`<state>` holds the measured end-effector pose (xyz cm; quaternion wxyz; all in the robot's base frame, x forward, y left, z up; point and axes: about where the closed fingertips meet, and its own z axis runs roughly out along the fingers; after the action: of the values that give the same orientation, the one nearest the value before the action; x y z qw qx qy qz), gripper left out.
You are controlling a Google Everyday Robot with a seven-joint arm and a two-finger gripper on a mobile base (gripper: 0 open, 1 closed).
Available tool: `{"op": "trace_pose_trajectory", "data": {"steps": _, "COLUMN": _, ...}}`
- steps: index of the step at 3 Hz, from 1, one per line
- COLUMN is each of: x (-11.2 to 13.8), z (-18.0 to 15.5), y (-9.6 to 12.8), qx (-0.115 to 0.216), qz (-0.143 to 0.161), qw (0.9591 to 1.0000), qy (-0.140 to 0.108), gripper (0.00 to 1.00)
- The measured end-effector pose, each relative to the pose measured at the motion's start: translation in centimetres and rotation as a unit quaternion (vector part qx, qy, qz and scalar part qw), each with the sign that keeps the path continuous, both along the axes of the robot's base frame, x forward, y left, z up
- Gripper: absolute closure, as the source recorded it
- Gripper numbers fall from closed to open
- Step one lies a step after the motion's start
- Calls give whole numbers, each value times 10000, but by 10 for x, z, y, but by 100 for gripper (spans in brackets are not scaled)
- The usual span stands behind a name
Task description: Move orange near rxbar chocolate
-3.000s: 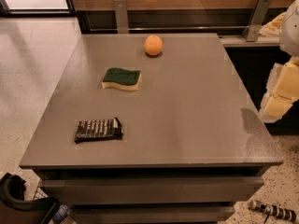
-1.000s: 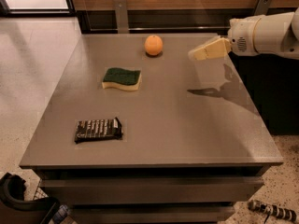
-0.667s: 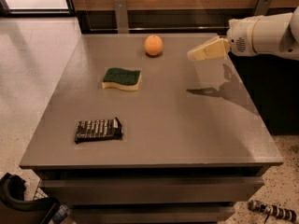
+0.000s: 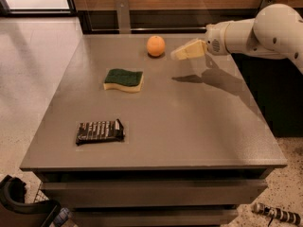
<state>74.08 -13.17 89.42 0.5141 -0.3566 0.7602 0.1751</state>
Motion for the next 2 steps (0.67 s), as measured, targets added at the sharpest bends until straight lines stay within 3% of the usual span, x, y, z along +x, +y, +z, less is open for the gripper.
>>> {"op": "trace_pose_trajectory", "data": {"steps": 2, "x": 68, "z": -28, "y": 57, "qx": 443, "qz": 302, "qw": 9986, "qy": -32, "gripper": 0}}
